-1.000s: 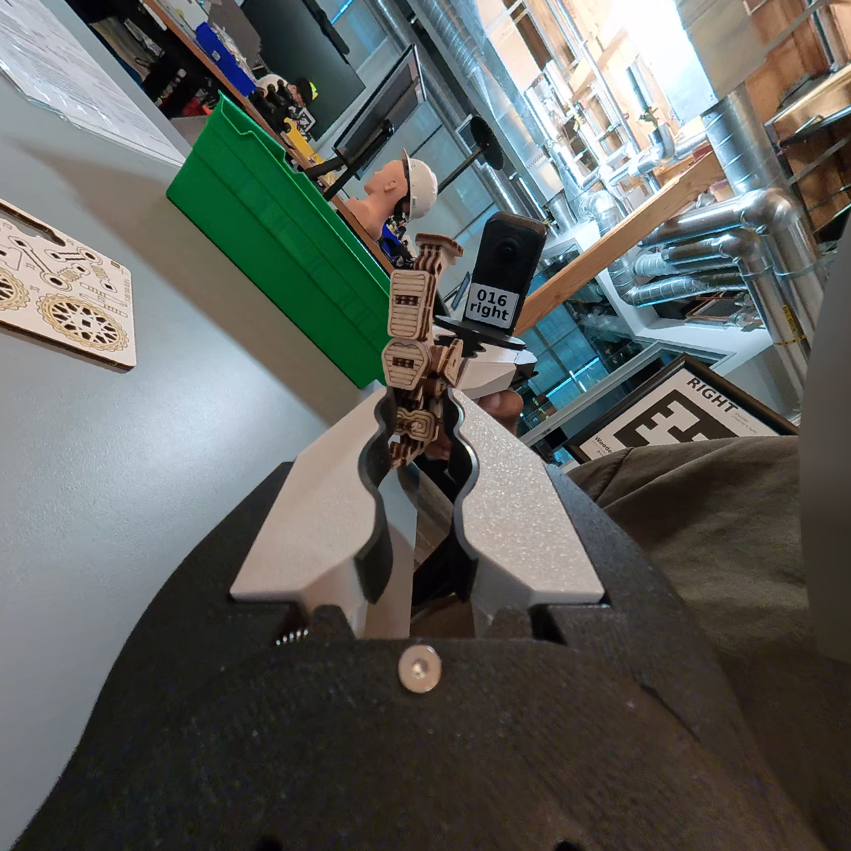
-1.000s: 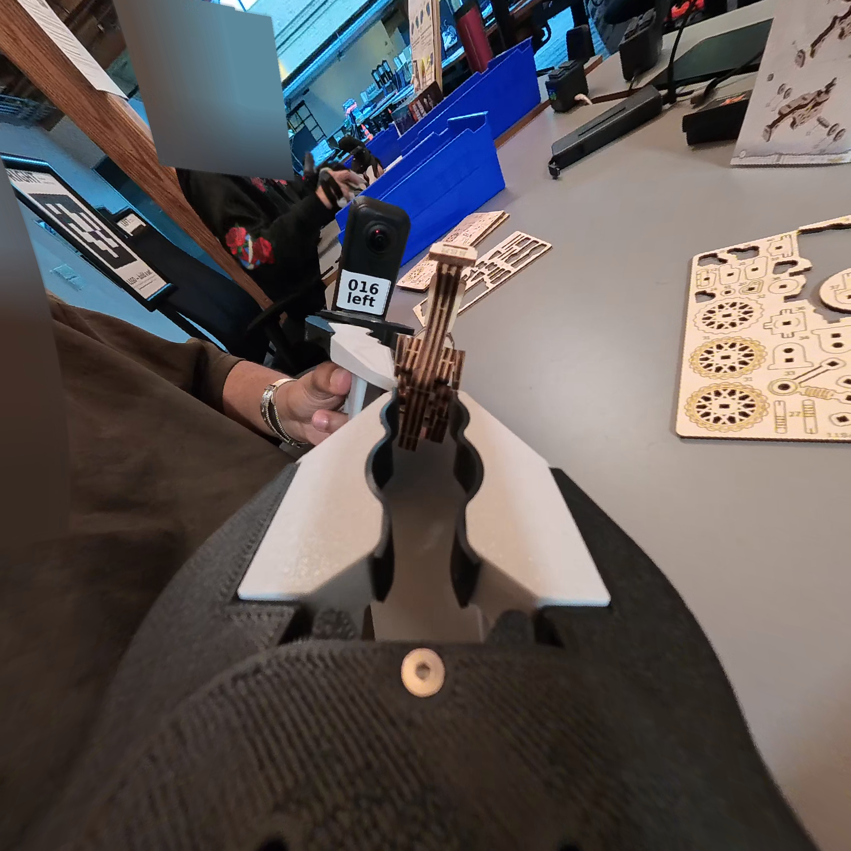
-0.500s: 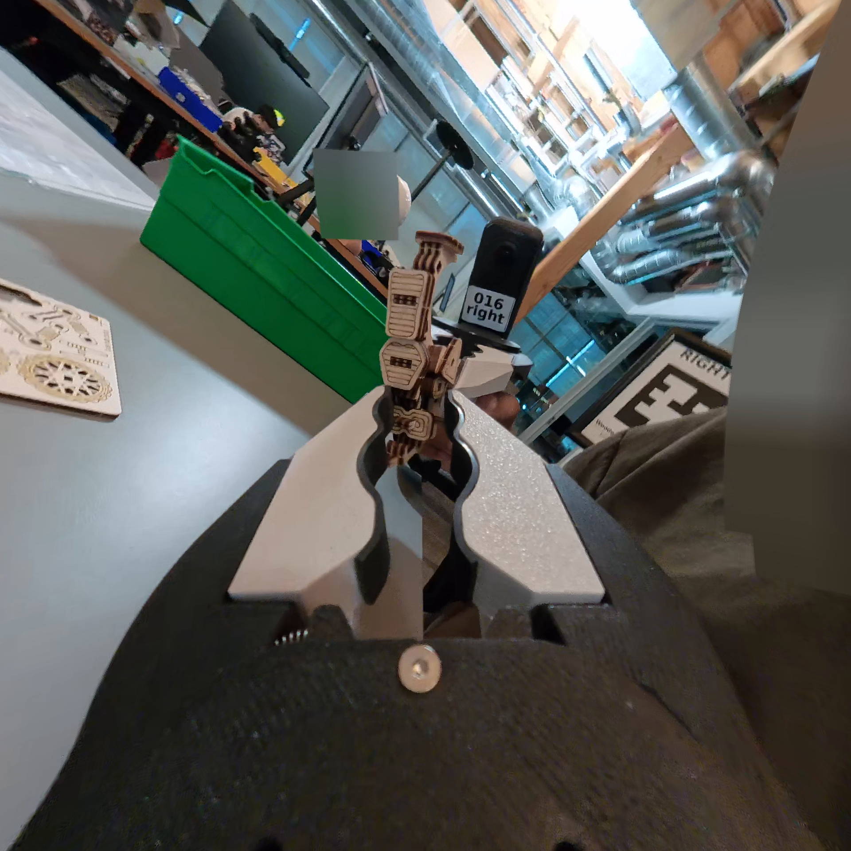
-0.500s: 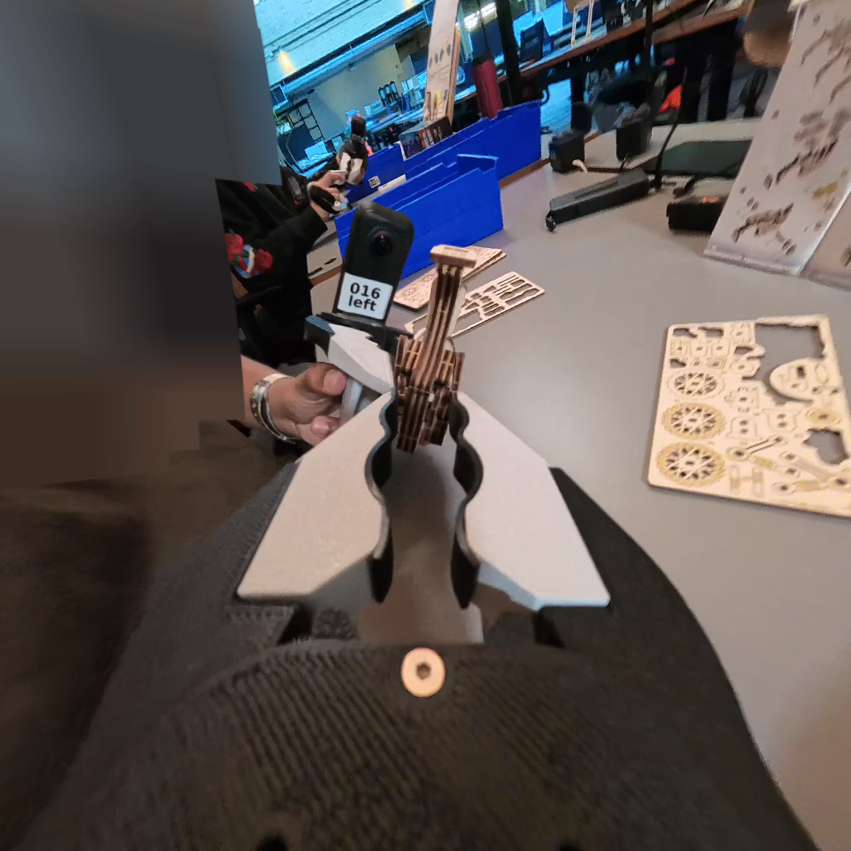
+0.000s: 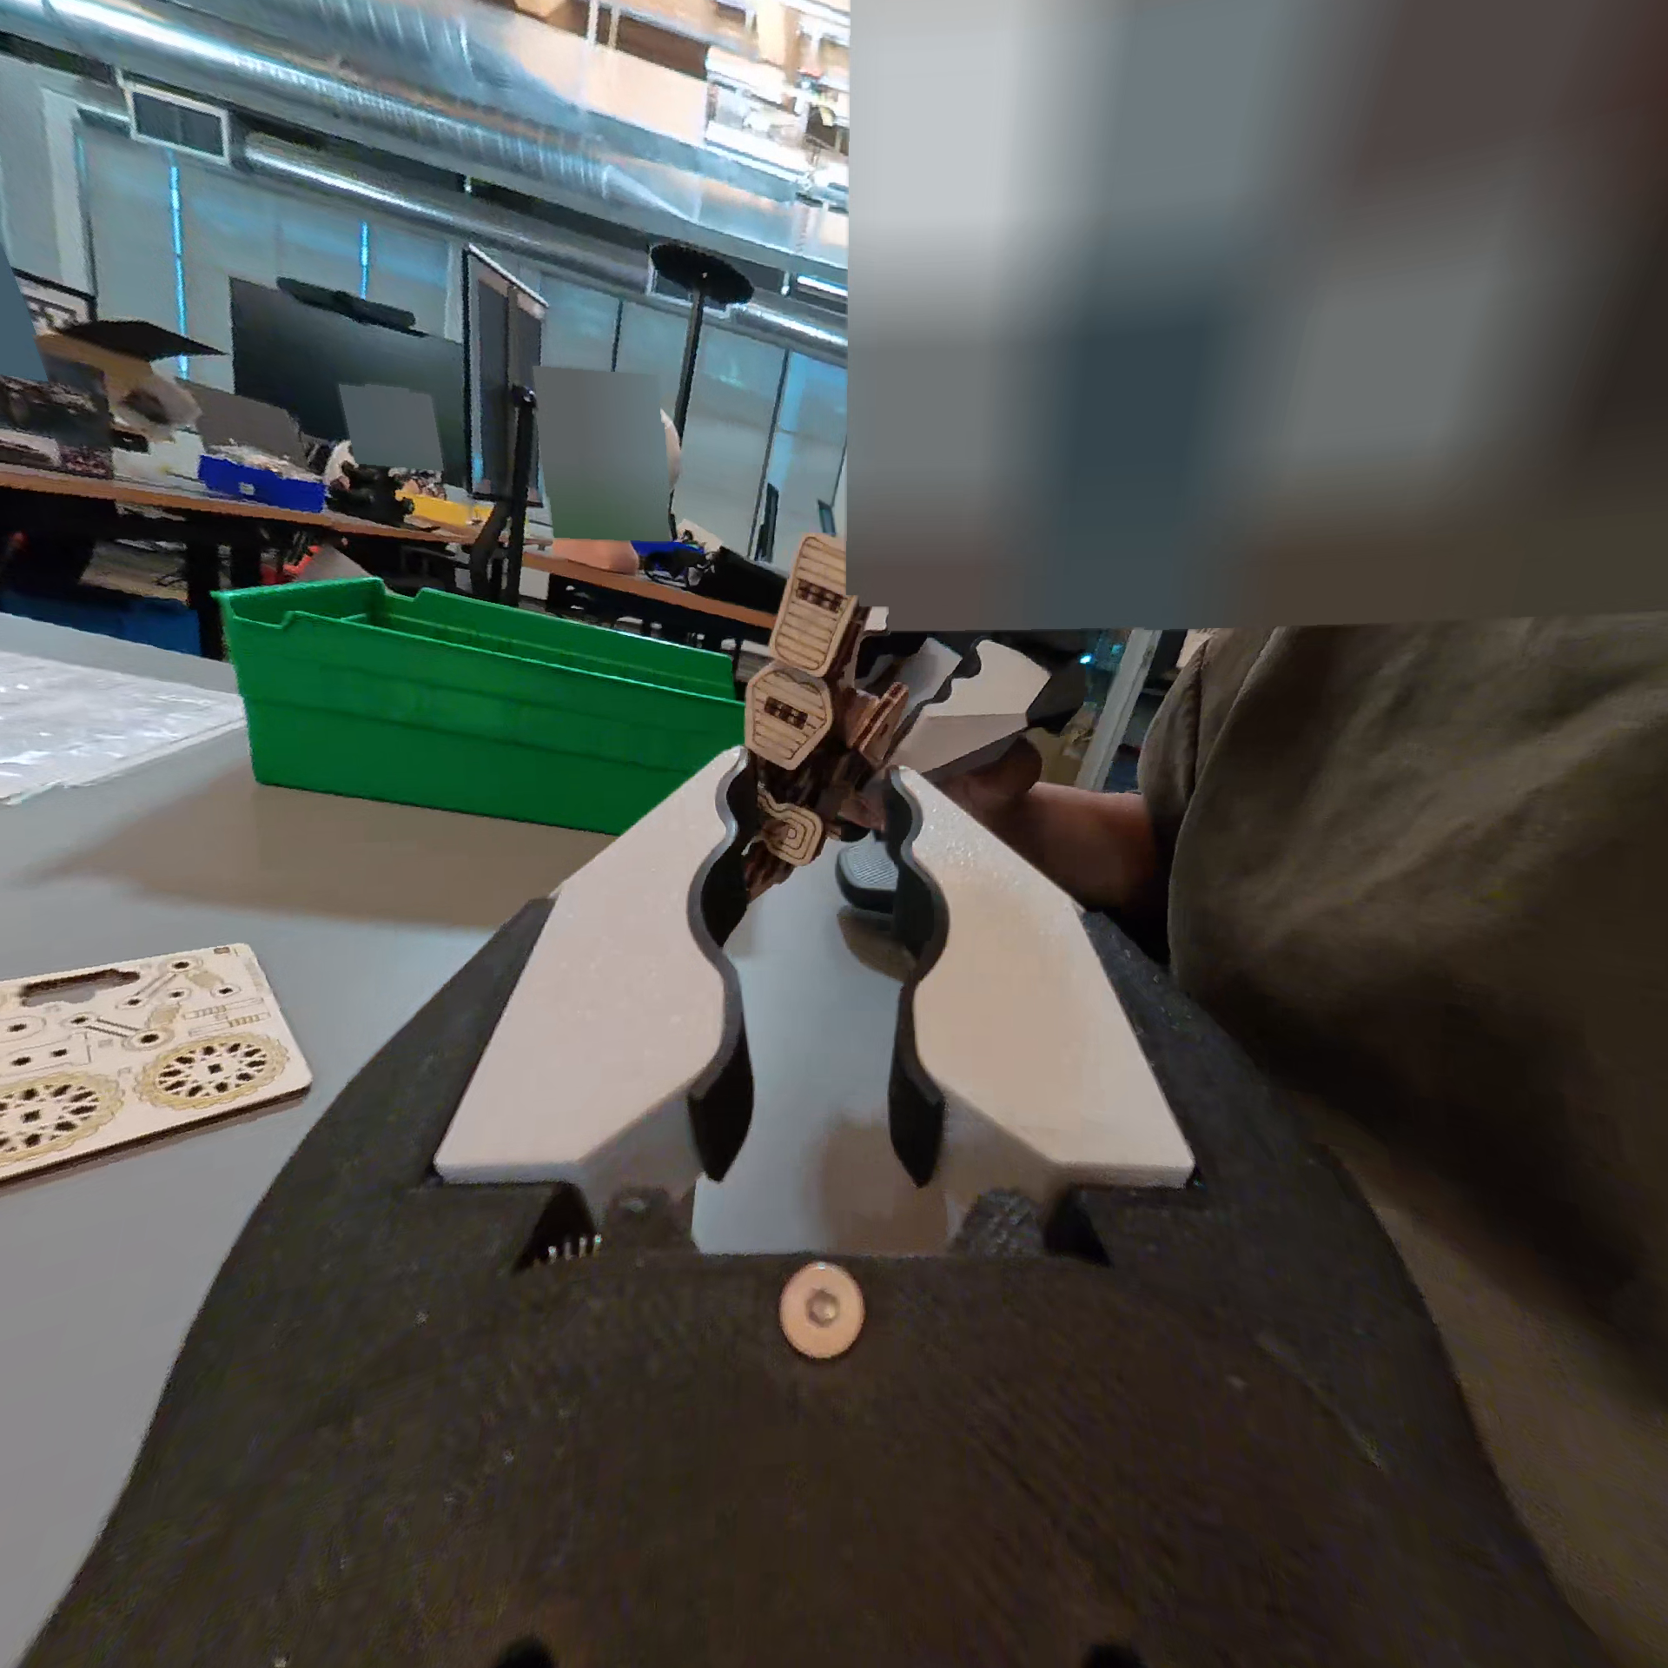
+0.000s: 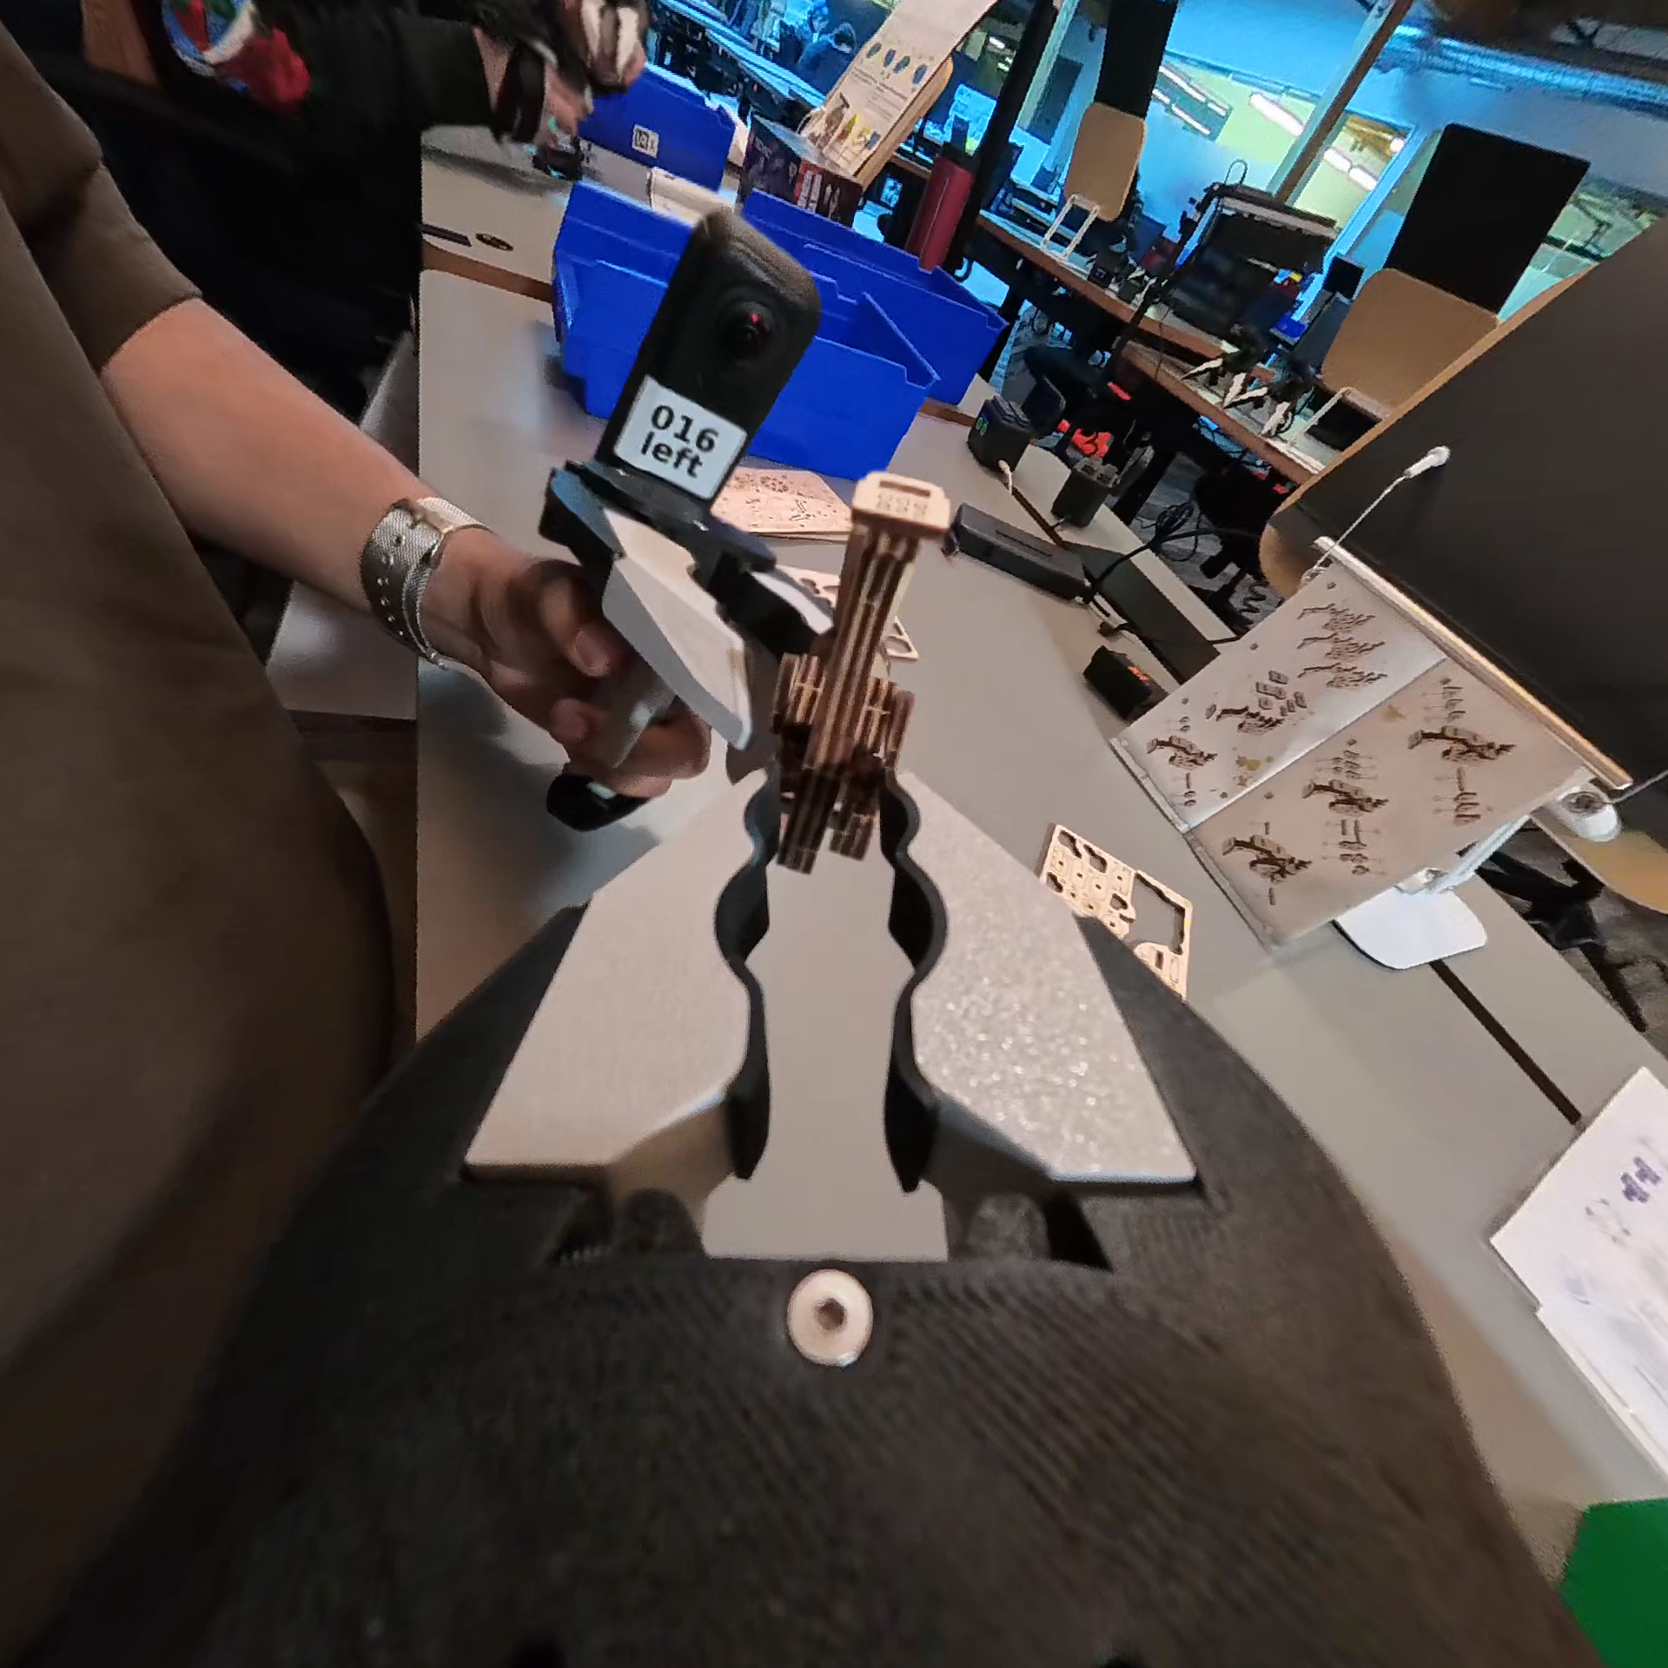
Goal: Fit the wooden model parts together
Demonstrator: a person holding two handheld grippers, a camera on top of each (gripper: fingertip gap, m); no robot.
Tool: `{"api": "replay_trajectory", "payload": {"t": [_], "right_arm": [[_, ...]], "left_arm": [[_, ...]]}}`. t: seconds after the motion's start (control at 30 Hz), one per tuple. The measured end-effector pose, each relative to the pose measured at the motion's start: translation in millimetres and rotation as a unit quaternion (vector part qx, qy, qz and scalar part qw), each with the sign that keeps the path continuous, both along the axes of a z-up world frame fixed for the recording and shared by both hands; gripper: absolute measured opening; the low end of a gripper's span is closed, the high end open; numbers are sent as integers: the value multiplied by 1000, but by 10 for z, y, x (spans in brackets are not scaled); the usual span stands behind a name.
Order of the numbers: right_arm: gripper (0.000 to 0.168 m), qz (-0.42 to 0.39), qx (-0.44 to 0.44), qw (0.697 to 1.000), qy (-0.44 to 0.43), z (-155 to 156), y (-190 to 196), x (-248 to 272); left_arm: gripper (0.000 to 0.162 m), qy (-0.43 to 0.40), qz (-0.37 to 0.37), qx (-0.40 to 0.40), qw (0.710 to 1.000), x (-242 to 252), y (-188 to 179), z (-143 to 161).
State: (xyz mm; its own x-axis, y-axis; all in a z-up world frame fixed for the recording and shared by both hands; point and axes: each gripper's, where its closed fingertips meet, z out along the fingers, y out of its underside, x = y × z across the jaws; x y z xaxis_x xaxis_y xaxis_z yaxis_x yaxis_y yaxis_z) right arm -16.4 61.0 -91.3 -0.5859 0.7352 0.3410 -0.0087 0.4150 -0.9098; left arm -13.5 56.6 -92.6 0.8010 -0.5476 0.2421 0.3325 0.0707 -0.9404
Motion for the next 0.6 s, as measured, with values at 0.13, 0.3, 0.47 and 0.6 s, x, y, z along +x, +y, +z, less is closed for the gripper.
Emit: {"api": "replay_trajectory", "payload": {"t": [0.13, 0.3, 0.47, 0.6], "right_arm": [[20, 4, -58, 998, -3, 112, 65, 10], [20, 22, -152, 987, -52, 131, 168, -2], [20, 53, -186, 974, -113, -21, 128, -3], [20, 75, -188, 968, -145, -108, 57, 20]], "left_arm": [[35, -89, -28, -2, 996, -116, -32, 72], [36, -108, -13, 1, 994, -240, -29, 93], [48, -56, 2, -12, 998, -135, 11, 32], [49, -12, 6, -31, 999, -43, 42, -53]]}}
